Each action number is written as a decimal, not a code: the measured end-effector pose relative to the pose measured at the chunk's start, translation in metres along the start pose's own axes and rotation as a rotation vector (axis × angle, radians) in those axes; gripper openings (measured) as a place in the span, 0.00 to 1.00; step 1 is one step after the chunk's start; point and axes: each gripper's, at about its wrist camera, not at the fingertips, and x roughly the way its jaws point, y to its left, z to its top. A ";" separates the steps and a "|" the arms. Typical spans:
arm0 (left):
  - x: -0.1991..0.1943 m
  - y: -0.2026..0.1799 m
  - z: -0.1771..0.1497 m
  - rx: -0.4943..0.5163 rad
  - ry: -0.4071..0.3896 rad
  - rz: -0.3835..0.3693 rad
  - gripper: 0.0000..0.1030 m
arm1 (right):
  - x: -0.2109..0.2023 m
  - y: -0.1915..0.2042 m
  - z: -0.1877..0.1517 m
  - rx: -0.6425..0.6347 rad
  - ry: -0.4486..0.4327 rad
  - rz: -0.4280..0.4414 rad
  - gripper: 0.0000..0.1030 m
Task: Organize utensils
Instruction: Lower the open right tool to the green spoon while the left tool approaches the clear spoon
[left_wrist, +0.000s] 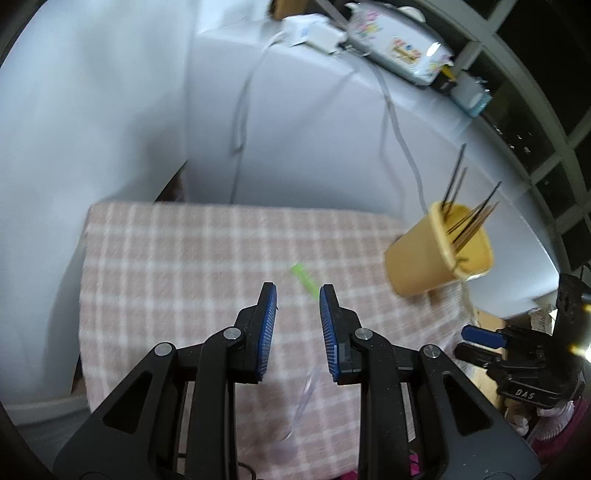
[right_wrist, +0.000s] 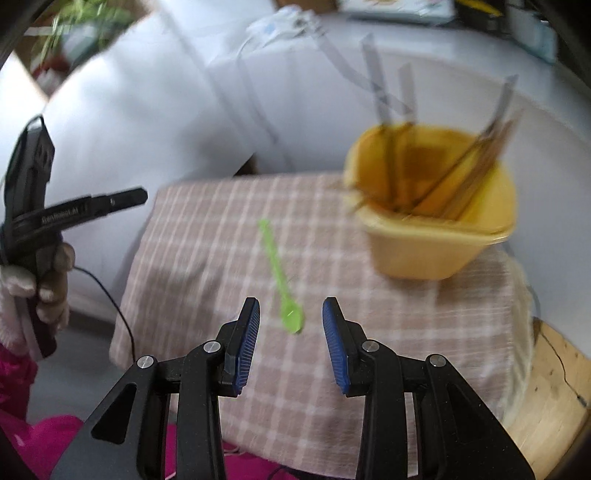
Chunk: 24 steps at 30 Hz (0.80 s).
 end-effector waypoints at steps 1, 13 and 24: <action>0.000 0.006 -0.005 -0.014 0.007 0.006 0.22 | 0.009 0.004 -0.001 -0.008 0.026 0.014 0.33; -0.006 0.049 -0.048 -0.135 0.033 0.049 0.22 | 0.085 0.043 -0.013 -0.094 0.231 0.082 0.33; -0.002 0.054 -0.091 -0.178 0.100 0.034 0.22 | 0.123 0.045 -0.002 -0.187 0.295 -0.032 0.33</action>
